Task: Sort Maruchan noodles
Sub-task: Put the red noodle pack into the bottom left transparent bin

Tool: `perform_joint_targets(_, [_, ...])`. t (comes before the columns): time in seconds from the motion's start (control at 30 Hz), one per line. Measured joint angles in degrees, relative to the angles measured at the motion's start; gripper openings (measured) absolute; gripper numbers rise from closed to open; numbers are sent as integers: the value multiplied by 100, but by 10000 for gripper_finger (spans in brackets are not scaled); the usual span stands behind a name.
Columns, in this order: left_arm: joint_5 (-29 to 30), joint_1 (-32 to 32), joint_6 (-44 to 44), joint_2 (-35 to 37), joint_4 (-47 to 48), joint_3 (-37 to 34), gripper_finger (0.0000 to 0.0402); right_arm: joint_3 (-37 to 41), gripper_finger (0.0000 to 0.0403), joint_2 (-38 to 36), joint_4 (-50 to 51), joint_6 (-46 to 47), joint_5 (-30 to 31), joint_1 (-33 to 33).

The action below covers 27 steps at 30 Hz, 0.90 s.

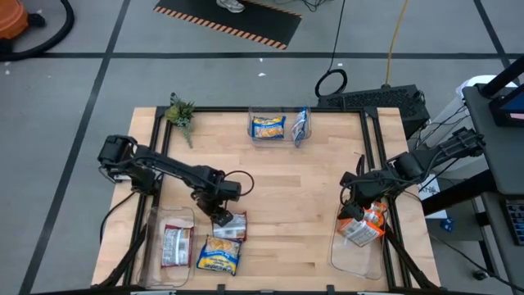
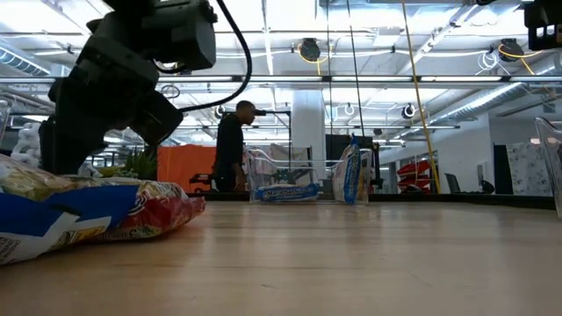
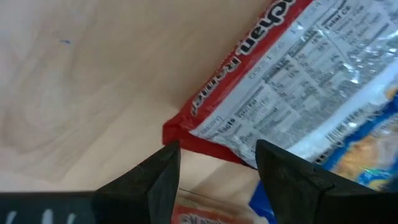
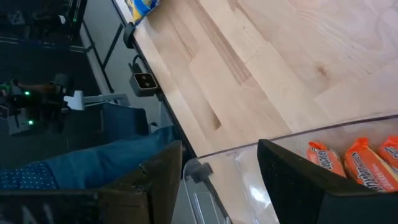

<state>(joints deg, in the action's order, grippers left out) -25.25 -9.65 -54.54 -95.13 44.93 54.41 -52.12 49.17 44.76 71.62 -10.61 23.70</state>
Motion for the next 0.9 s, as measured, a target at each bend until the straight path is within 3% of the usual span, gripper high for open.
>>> perform_joint_targets(0.27, [-155,85,9,122,636,-9,213,0,203,10,2,8,10,0])
perform_joint_targets(0.63, [-278,256,315,59,-256,-569,209,0,203,15,35,-81,37,0])
perform_joint_targets(0.9, [-431,228,312,61,-1401,-913,114,0,203,15,-2,38,102,1])
